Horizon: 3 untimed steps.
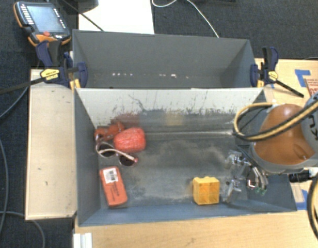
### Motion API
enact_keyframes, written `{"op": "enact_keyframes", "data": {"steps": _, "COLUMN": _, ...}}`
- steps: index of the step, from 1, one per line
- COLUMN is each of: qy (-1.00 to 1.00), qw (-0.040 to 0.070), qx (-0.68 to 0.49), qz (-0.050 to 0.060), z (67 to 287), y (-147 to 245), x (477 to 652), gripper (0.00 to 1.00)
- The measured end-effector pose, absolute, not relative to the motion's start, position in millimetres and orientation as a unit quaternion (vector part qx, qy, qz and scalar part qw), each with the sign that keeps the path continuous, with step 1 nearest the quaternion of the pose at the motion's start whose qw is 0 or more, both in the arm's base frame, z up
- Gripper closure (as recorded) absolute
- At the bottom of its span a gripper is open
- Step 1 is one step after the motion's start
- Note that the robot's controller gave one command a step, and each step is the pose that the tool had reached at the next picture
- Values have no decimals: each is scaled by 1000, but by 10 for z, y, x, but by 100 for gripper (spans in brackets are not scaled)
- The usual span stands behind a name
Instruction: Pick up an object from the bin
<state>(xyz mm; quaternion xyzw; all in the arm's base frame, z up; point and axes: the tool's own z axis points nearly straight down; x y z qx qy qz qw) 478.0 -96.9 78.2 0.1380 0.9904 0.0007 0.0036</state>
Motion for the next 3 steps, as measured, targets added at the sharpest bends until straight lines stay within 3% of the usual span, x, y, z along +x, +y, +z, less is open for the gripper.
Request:
{"op": "enact_keyframes", "data": {"steps": 1, "qy": 1000, "qw": 5, "qx": 4, "qz": 1, "z": 1099, "y": -908, "x": 4903, "gripper": 0}}
{"op": "enact_keyframes", "data": {"steps": 2, "qy": 995, "qw": 4, "qx": 98, "qz": 1, "z": 906, "y": -484, "x": 5042, "gripper": 0}}
{"op": "enact_keyframes", "data": {"steps": 3, "qy": 993, "qw": 4, "qx": 121, "qz": 1, "z": 823, "y": -153, "x": 4970, "gripper": 0}}
